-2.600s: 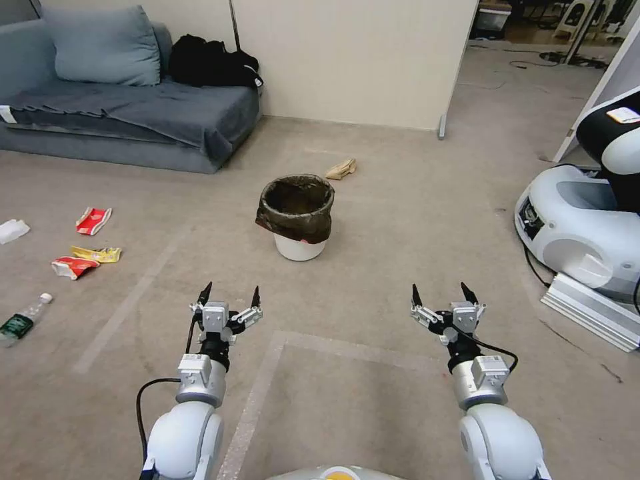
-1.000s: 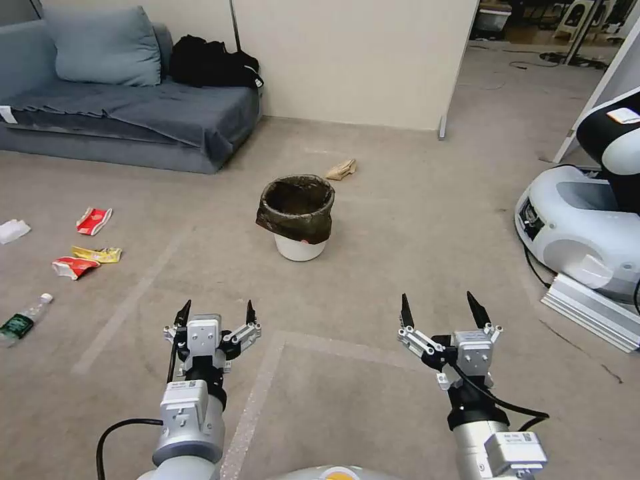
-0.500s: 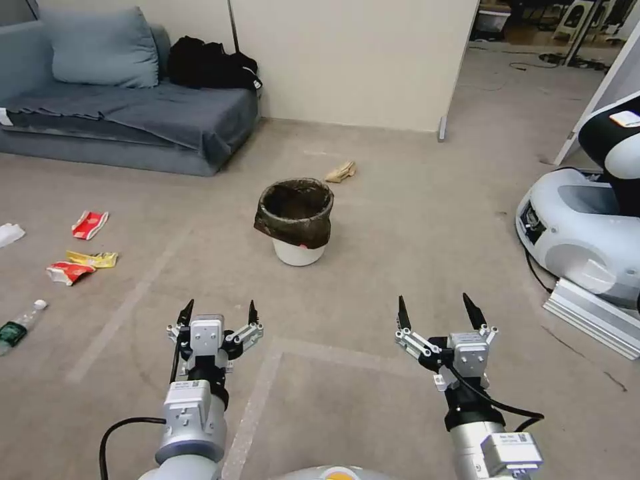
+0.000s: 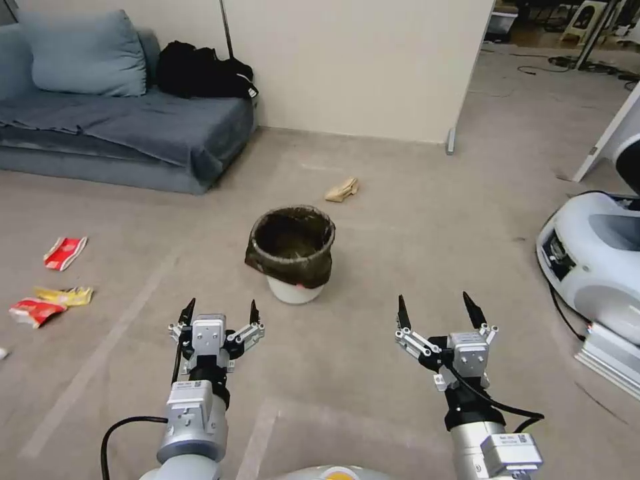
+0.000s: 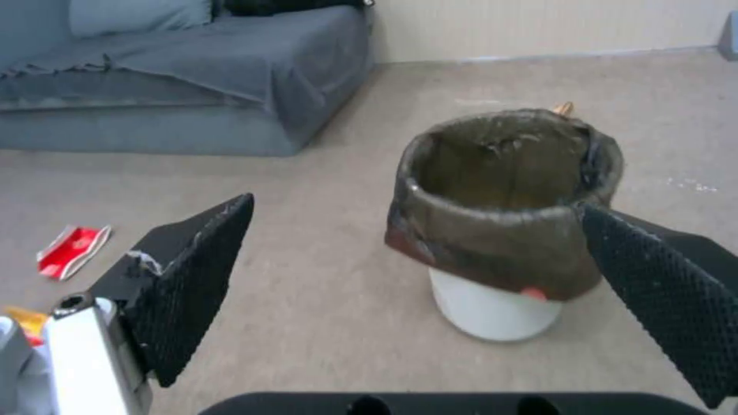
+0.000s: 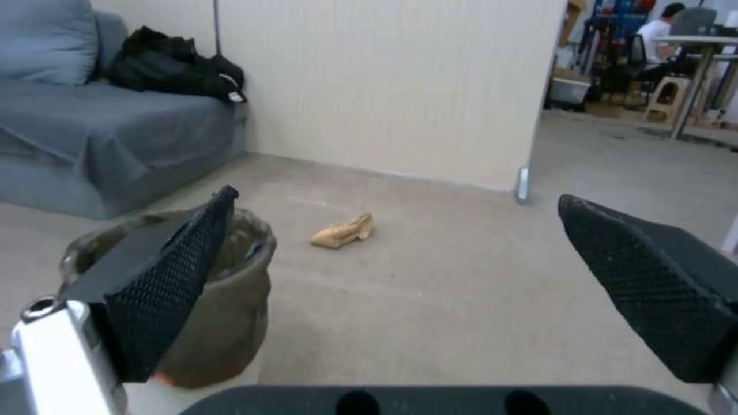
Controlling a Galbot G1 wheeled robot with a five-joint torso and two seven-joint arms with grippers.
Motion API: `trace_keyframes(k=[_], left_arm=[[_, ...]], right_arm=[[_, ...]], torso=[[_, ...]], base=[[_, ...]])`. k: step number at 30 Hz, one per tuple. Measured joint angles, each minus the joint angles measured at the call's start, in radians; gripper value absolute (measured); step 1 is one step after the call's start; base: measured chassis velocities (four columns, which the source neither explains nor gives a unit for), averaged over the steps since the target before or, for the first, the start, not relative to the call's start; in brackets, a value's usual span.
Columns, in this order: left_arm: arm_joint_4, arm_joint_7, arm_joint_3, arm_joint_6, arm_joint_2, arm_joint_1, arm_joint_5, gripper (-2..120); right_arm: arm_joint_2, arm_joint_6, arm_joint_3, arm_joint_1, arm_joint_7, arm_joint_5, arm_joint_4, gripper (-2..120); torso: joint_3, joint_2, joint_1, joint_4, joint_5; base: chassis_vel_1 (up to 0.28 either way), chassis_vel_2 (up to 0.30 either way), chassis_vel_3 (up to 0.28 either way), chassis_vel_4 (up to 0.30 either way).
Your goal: Pick up the trash bin, then pick up the garbage from the floor and place it into the trash bin.
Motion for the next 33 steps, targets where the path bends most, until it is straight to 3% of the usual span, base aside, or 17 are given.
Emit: trace_keyframes(k=[14, 18, 20, 33], left_arm=[[0.001, 0.002, -0.001, -0.002, 0.000, -0.004, 0.000, 100], [0.003, 0.003, -0.001, -0.003, -0.001, -0.005, 0.000, 100], [0.003, 0.003, 0.000, -0.003, -0.001, -0.006, 0.000, 100], [0.000, 0.001, 0.002, -0.004, -0.004, -0.003, 0.000, 100]], right_arm=[[0.000, 0.017, 0.000, 0.003, -0.004, -0.009, -0.012, 100], [0.000, 0.070, 0.005, 0.004, -0.018, -0.022, -0.030, 100], [0.000, 0.079, 0.006, 0.005, -0.021, -0.025, -0.032, 100], [0.000, 0.116, 0.002, 0.006, -0.031, -0.045, -0.043, 100]], torso=[[0.000, 0.000, 0.000, 0.0000, -0.0001], [0.000, 0.000, 0.000, 0.0003, 0.0007], [0.000, 0.000, 0.000, 0.0001, -0.0006], [0.000, 0.000, 0.000, 0.0001, 0.0000]], base=[[-0.253, 0.257, 0.259, -0.258], [-0.181, 0.171, 0.169, -0.197], [-0.114, 0.093, 0.074, -0.088], [0.020, -0.011, -0.021, 0.015]])
